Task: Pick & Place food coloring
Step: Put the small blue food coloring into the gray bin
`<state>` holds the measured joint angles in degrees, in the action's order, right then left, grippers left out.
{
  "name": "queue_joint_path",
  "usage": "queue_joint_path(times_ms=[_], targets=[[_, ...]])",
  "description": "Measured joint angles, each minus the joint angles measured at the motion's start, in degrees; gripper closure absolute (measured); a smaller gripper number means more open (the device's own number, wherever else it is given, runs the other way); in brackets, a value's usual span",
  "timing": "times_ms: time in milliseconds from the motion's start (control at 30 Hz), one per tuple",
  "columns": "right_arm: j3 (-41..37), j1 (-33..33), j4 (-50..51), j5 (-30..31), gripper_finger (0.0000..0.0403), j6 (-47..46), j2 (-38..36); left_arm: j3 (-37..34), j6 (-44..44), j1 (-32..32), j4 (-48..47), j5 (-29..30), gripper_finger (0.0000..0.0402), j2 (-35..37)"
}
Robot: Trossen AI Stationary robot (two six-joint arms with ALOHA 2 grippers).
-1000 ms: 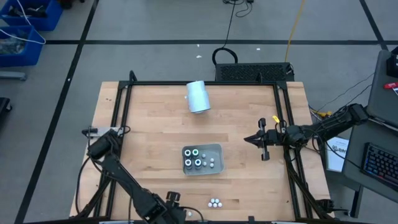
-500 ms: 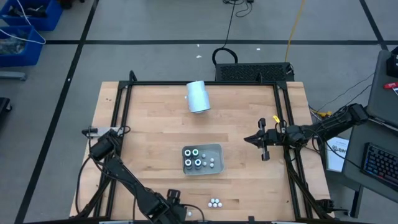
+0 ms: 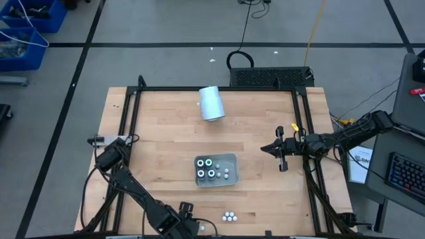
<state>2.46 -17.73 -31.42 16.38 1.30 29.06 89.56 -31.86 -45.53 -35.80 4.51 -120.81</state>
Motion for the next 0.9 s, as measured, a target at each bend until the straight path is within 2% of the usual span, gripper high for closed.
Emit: queue_joint_path(times_ms=[433,900], targets=[[0.0,0.0,0.0,0.0,0.0402,0.0,0.0,-0.8,1.2,0.2,2.7,0.0,0.0208,0.0],[0.0,0.0,0.0,0.0,0.0403,0.0,0.0,-0.8,3.3,0.2,2.6,0.3,0.0292,0.0]])
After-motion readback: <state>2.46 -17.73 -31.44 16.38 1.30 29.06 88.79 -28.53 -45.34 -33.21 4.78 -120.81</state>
